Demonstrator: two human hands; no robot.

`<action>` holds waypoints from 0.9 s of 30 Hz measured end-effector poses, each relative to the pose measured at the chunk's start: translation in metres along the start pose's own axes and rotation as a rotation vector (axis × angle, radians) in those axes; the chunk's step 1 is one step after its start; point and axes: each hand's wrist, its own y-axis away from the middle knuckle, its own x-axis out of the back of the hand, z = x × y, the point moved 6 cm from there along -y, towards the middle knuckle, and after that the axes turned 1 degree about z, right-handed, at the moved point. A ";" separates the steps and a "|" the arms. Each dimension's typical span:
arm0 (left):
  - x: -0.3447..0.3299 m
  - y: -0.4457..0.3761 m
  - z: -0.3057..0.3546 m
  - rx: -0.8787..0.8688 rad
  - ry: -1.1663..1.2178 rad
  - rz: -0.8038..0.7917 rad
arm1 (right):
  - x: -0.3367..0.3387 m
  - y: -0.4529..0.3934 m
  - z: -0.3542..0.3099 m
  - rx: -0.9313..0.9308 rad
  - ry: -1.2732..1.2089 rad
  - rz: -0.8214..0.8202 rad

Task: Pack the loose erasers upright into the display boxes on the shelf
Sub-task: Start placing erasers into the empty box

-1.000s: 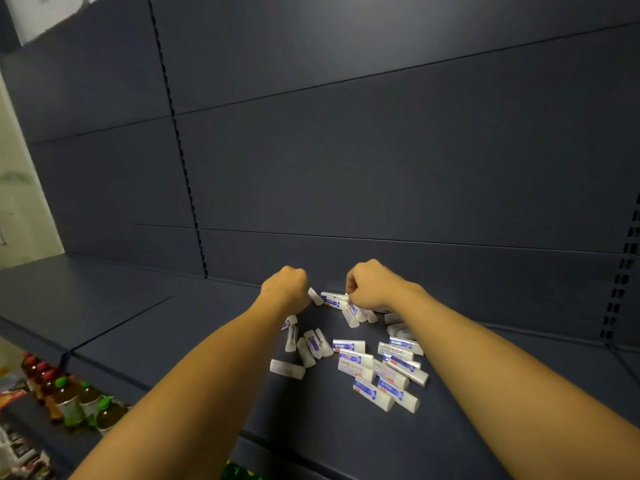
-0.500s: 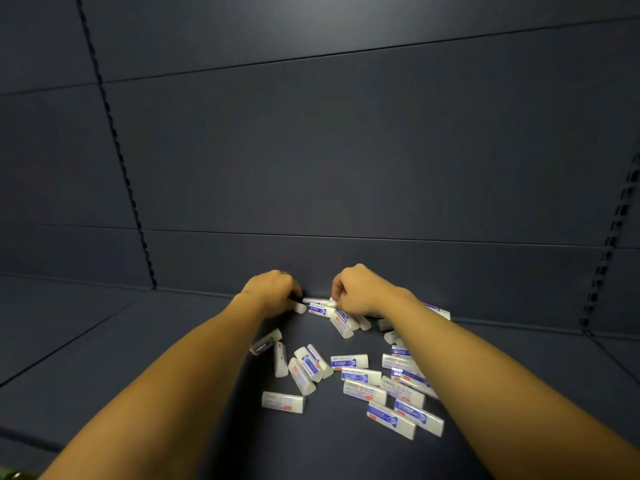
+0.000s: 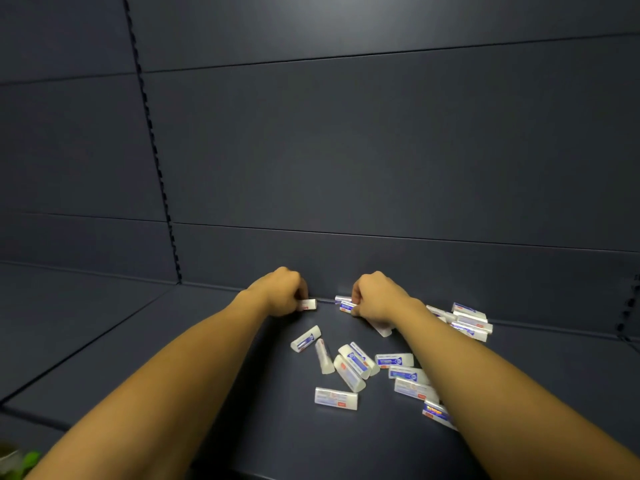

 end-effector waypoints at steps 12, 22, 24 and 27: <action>0.041 0.016 -0.013 0.045 0.251 0.078 | 0.016 0.007 -0.028 -0.073 -0.028 0.081; 0.050 -0.011 0.062 -0.128 0.272 0.086 | 0.066 0.058 0.039 -0.306 -0.163 0.248; 0.048 -0.015 0.089 -0.184 0.244 0.090 | 0.070 0.076 0.057 -0.352 -0.198 0.273; 0.045 -0.013 0.132 -0.281 0.186 0.088 | 0.074 0.104 0.078 -0.408 -0.212 0.299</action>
